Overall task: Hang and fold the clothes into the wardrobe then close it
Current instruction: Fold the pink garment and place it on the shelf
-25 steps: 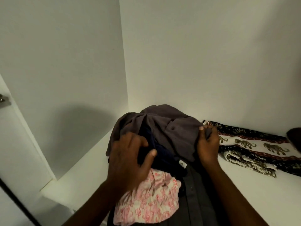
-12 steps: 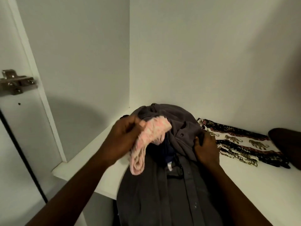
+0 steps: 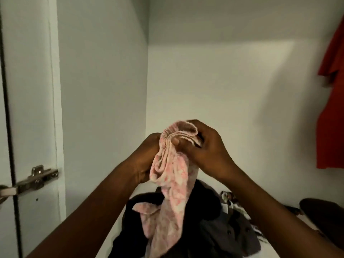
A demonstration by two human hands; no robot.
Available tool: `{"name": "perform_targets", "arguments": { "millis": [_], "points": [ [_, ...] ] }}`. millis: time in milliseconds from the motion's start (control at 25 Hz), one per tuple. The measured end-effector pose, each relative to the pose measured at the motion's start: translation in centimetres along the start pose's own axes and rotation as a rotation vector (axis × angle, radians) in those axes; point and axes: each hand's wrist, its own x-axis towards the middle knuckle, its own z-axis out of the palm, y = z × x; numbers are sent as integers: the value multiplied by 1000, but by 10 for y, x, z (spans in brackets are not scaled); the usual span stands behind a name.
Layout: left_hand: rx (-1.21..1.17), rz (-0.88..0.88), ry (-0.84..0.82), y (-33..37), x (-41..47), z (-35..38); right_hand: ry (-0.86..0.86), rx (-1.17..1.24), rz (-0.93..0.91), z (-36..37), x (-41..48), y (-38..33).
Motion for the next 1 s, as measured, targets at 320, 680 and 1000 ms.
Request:
{"name": "perform_targets", "arguments": {
  "millis": [320, 680, 1000],
  "points": [
    [854, 344, 505, 63, 17, 38, 256, -129, 238, -57, 68, -53],
    [1181, 905, 517, 80, -78, 124, 197, 260, 376, -124, -14, -151],
    [1210, 733, -122, 156, -133, 113, -258, -458, 13, -193, -96, -216]
  ]
}}
